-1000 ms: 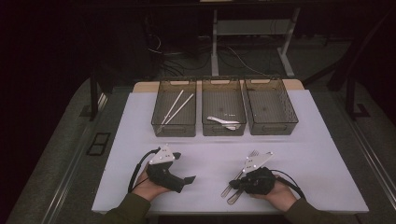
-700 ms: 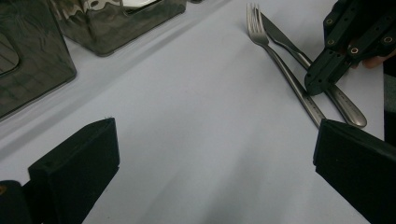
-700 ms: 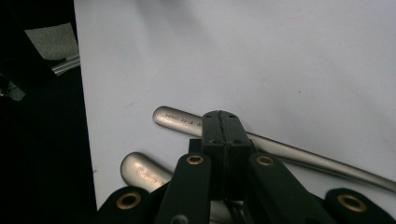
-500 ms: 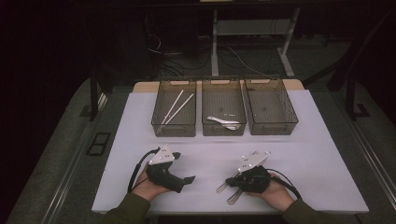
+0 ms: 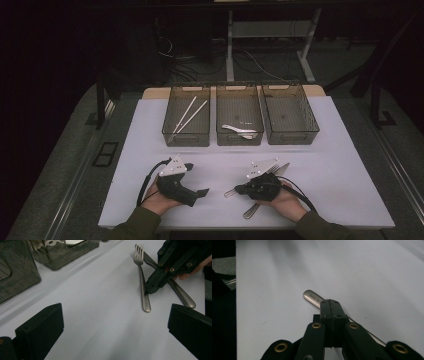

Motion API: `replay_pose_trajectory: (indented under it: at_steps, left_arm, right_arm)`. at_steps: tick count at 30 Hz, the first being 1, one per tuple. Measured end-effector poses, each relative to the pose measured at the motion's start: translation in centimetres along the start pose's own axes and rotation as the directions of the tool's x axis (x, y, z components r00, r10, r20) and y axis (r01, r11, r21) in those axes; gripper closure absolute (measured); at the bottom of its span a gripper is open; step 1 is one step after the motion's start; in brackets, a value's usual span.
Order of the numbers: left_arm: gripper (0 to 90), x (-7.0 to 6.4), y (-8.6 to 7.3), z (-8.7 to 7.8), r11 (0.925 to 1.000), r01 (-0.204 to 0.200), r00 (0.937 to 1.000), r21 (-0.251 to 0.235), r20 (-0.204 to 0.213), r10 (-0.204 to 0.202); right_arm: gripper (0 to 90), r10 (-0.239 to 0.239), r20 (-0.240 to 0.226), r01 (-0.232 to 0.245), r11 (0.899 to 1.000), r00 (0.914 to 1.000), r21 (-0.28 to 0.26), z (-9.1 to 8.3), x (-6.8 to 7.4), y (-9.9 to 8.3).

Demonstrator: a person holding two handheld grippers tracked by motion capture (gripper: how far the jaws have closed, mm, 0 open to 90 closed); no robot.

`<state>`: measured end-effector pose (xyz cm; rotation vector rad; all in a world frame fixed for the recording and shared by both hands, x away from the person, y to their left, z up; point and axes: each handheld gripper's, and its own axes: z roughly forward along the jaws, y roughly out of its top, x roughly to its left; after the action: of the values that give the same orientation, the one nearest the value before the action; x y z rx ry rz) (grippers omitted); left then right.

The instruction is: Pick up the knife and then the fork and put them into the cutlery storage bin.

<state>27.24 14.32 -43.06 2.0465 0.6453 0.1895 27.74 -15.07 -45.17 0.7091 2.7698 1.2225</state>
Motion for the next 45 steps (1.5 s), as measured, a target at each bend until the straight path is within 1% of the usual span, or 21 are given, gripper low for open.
replay_pose_trajectory:
  at_steps: [6, 8, 12, 19, 22, 26, 31, 35, 36, 38, 40, 41, 43, 45]
  left_arm:
    - [0.0, 0.0, 0.0, 0.0, 1.0000, 0.000, 1.0000, 0.000, 0.000, 0.000]
    - [0.0, 0.0, 0.0, 0.0, 1.0000, 0.004, 1.0000, 0.000, 0.001, -0.004]
    - [0.0, 0.0, 0.0, 0.0, 1.0000, -0.002, 1.0000, -0.001, 0.002, 0.002]
    - [0.0, 0.0, 0.0, 0.0, 1.0000, 0.002, 1.0000, 0.000, -0.001, -0.002]
    - [0.0, 0.0, 0.0, 0.0, 1.0000, 0.001, 1.0000, 0.000, 0.000, -0.001]
    - [0.0, 0.0, 0.0, -0.1, 1.0000, -0.002, 1.0000, -0.001, 0.002, 0.002]
    - [0.0, 0.0, 0.0, -0.1, 1.0000, -0.007, 1.0000, 0.001, 0.004, 0.007]
    - [0.0, -0.1, 0.0, -0.1, 1.0000, -0.007, 1.0000, 0.002, 0.004, 0.007]
    - [0.0, 0.0, 0.0, -0.1, 0.9999, -0.012, 0.9999, 0.002, 0.005, 0.012]
    - [0.0, 0.0, 0.0, 0.0, 0.9999, -0.013, 0.9999, 0.001, 0.006, 0.013]
    - [0.0, 0.0, 0.0, 0.0, 1.0000, -0.004, 1.0000, 0.000, 0.005, 0.004]
    - [0.0, 0.0, 0.0, 0.0, 1.0000, -0.003, 1.0000, 0.000, 0.006, 0.003]
    - [0.0, 0.0, 0.0, 0.0, 1.0000, -0.004, 1.0000, 0.003, 0.006, 0.004]
    - [0.0, 0.0, 0.0, 0.0, 1.0000, -0.003, 1.0000, 0.002, 0.006, 0.003]
  right_arm:
    - [89.8, -0.003, 0.019, 0.003, 1.000, 0.9998, 0.000, 0.6, -0.6, 0.8]
    - [89.8, 0.004, 0.024, -0.004, 1.000, 0.9997, 0.000, 0.9, -0.8, 1.1]
    - [89.8, 0.005, 0.034, -0.005, 1.000, 0.9994, -0.002, 1.4, -1.2, 1.6]
    - [89.8, 0.010, 0.047, -0.010, 1.000, 0.9989, -0.005, 2.0, -1.8, 2.3]
    - [89.7, 0.015, 0.044, -0.014, 1.000, 0.9989, -0.008, 2.0, -1.9, 2.4]
    - [88.8, 0.023, 0.034, -0.022, 0.999, 0.9991, -0.036, 1.0, -2.0, 2.6]
    - [73.6, 0.040, 0.023, -0.039, 0.998, 0.9989, -0.058, -0.6, -2.5, 2.6]
    - [61.5, 0.046, -0.013, -0.047, 0.996, 0.9989, -0.070, -1.7, -3.1, 2.6]
    - [58.3, 0.051, -0.015, -0.052, 0.997, 0.9986, -0.061, -1.9, -3.2, 2.6]
    - [54.4, 0.044, -0.022, -0.045, 0.998, 0.9988, -0.045, -2.4, -3.6, 2.6]
    - [51.1, 0.043, -0.013, -0.043, 0.998, 0.9990, -0.039, -2.9, -3.9, 2.7]
    - [50.3, 0.038, -0.002, -0.038, 0.999, 0.9993, -0.034, -3.2, -4.0, 2.7]
    - [50.1, 0.023, -0.003, -0.023, 0.999, 0.9997, -0.025, -3.7, -4.3, 2.8]
    - [47.6, 0.020, 0.000, -0.020, 1.000, 0.9998, -0.022, -4.1, -4.6, 2.8]
